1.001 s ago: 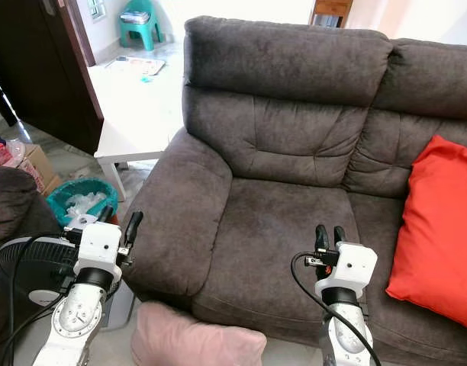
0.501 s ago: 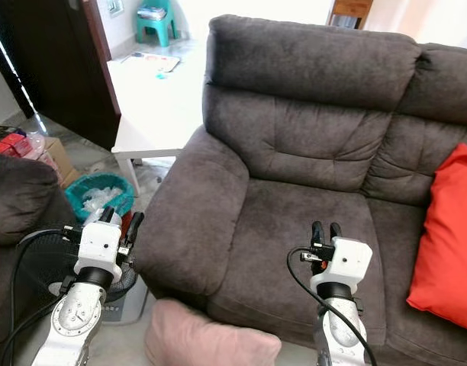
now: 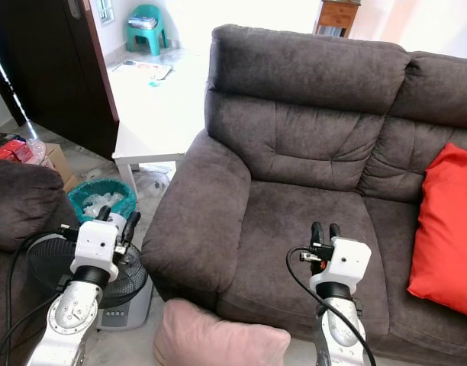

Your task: Move the pillow to the sofa from floor

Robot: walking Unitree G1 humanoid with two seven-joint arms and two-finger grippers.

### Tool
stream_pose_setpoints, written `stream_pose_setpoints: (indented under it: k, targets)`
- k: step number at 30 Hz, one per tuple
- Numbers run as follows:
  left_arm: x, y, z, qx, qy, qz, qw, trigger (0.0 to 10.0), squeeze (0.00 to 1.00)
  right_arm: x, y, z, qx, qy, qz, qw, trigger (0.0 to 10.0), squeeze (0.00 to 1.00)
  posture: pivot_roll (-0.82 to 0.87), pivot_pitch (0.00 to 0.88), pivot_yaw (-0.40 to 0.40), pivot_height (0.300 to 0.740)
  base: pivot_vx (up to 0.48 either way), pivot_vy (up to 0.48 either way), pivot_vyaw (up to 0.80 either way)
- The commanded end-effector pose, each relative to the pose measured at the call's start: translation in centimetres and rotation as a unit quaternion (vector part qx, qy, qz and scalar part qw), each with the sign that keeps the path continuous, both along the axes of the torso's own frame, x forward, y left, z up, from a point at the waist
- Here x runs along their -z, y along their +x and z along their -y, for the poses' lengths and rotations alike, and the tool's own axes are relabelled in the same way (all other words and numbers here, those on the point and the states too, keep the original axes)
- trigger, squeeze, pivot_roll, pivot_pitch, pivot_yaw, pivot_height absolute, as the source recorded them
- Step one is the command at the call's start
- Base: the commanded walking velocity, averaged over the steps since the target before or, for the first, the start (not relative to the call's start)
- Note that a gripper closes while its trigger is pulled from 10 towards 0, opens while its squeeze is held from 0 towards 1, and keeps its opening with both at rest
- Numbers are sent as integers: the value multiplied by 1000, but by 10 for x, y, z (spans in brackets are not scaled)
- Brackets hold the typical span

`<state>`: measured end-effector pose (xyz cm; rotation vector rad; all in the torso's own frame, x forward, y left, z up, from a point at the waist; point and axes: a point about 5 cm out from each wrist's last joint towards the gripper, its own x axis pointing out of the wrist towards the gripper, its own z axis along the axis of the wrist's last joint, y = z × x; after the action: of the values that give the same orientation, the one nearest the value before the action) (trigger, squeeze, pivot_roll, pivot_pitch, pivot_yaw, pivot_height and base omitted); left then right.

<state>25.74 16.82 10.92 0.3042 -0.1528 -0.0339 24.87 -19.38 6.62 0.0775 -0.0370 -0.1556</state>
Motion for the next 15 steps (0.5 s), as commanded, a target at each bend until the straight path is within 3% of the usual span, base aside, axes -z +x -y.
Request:
stream_pose_setpoints:
  k: [1,15]
  targets:
    - [-6,3,-1,1,0,8,1000,10000,0,0,2,1,3,0,-2,1000,10000,0,137,0,-45,740,0,270,0]
    - [-8,7,-2,3,2,10,1000,10000,0,2,2,-2,4,4,-4,1000,10000,0,132,0,-35,740,0,267,0]
